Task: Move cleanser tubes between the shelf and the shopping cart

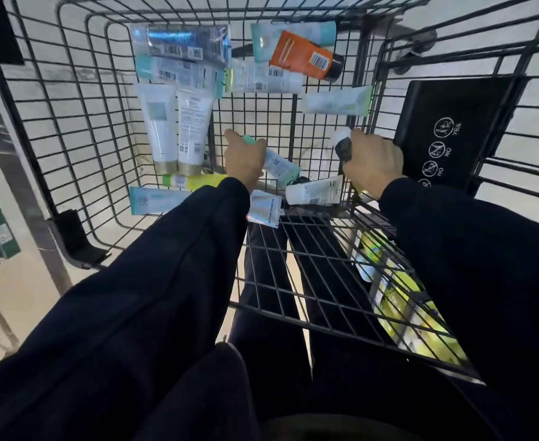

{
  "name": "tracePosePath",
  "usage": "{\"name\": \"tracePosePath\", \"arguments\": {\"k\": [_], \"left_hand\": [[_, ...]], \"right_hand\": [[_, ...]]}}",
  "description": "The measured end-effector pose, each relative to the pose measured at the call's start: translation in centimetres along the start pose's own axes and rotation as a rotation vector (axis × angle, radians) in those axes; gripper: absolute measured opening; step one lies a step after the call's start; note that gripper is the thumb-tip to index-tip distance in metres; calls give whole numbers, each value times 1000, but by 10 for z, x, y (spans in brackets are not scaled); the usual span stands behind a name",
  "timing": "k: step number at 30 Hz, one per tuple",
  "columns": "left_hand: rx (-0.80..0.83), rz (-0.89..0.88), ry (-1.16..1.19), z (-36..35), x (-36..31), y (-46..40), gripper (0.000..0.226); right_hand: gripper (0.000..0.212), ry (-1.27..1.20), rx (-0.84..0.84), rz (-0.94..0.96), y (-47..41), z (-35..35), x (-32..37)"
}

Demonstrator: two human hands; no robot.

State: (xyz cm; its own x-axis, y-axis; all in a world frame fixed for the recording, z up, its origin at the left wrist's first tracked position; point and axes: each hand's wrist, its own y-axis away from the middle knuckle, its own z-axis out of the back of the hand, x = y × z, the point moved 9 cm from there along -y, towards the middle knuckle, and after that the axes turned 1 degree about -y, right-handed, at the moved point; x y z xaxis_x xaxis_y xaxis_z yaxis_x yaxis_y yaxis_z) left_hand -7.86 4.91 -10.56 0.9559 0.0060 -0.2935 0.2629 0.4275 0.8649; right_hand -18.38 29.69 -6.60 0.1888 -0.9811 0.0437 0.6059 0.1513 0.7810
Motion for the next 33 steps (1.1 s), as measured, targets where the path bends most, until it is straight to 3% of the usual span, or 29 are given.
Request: {"name": "tracePosePath", "arguments": {"k": [2, 5, 9, 22, 25, 29, 33], "left_hand": [[81, 37, 38, 0, 1, 8, 43], [211, 104, 108, -1, 8, 16, 31], [311, 143, 146, 5, 15, 35, 31], [425, 65, 538, 45, -41, 146, 21], [387, 53, 614, 59, -54, 173, 30], [391, 46, 670, 75, -74, 217, 62], [469, -51, 638, 87, -102, 269, 62]], "right_hand": [[27, -94, -63, -13, 4, 10, -1], [36, -229, -117, -32, 15, 22, -1], [43, -472, -143, -43, 29, 32, -2], [35, -1268, -201, -191, 128, 85, -29], [37, -1544, -173, -198, 153, 98, -30], [31, -1835, -155, -134, 189, 127, -30], [21, -2057, -160, -56, 228, 164, -26]]}}
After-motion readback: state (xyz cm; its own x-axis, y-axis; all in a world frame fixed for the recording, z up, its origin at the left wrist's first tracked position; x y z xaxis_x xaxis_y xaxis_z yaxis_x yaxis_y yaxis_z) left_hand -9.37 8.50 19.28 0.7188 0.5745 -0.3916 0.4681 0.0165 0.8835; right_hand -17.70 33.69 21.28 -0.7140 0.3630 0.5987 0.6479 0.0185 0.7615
